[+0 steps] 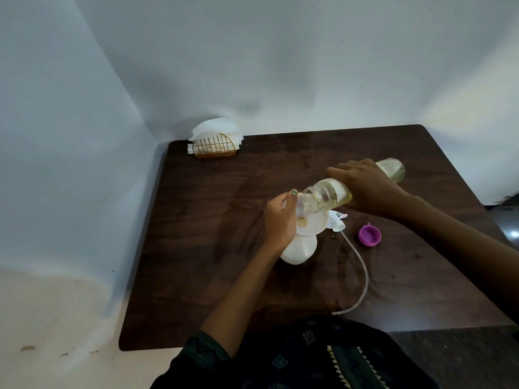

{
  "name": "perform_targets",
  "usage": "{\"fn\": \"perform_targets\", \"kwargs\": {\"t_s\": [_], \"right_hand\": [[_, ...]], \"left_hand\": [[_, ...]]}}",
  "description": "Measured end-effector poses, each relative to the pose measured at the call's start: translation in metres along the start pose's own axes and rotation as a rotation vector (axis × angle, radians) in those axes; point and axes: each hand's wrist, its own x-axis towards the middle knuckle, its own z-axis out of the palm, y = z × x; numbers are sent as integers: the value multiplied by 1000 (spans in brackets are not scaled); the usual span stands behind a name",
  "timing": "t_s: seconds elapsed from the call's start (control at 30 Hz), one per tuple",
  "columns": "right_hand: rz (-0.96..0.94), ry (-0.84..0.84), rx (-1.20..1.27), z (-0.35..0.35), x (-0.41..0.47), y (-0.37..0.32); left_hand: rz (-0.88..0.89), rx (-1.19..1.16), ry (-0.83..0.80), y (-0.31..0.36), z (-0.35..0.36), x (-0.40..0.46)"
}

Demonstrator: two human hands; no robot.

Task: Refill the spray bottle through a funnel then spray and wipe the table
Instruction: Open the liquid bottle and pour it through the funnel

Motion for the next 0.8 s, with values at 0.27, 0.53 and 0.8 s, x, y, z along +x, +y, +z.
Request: {"fn": "perform_targets", "kwargs": {"t_s": [0.27, 0.53, 0.8], "right_hand": [[-1, 2, 2, 0, 1, 2], [9, -8, -5, 0, -1, 3], [28, -32, 11, -3, -1, 2]], "left_hand": [[-19, 0, -9, 1, 1, 2], [-16, 4, 1, 1, 2, 1], [-11, -5, 0, 1, 3, 2]]}}
